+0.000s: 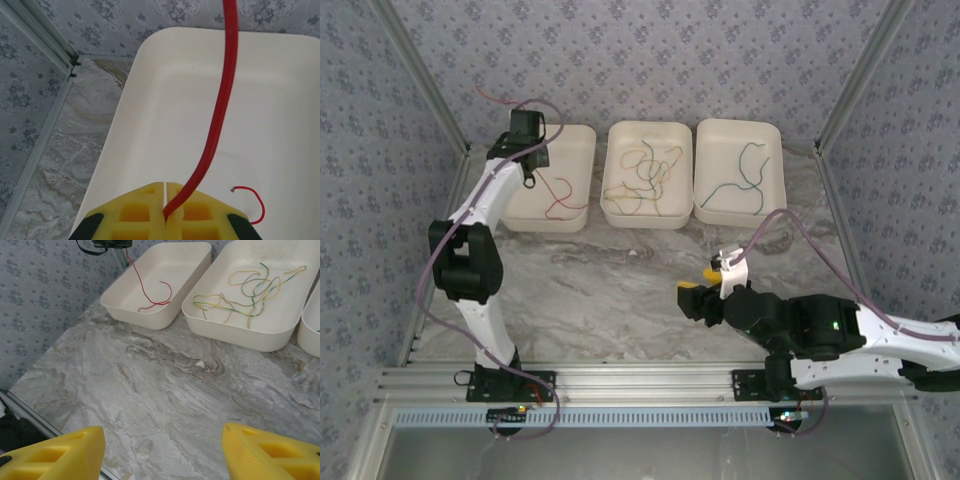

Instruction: Untangle the cables

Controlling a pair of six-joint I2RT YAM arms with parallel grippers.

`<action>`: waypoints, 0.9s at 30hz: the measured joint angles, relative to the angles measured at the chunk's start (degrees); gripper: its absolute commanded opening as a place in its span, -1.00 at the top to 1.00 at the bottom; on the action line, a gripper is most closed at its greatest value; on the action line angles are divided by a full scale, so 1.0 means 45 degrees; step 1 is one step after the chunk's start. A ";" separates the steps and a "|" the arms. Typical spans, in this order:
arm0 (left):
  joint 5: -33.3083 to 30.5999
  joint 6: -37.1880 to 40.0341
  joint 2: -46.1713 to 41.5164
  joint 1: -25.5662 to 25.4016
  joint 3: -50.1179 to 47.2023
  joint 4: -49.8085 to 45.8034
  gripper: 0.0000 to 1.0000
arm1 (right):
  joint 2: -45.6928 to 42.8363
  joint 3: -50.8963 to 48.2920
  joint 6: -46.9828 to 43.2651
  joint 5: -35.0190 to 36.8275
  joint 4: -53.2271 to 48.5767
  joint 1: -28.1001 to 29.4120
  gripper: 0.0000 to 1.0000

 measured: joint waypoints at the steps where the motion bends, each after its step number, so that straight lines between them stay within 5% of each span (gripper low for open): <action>1: 0.0039 0.0049 0.0282 0.0010 0.0223 -0.0228 1.00 | 0.0044 0.0000 0.0058 0.0039 -0.0078 0.0000 -0.33; 8: 0.0510 0.0529 0.2754 0.0063 0.2229 -0.2011 1.00 | 0.0631 0.0015 0.0160 -0.0908 -0.0141 -0.1302 -0.36; 17: 0.1088 0.1224 0.4493 0.0112 0.4085 -0.3920 1.00 | 0.2361 0.0476 -0.0248 -0.4099 0.1263 -0.3711 -0.43; 27: 0.1277 0.1321 0.5464 0.0146 0.5581 -0.4964 1.00 | 0.3021 0.0831 -0.0568 -0.5625 0.2477 -0.5207 -0.46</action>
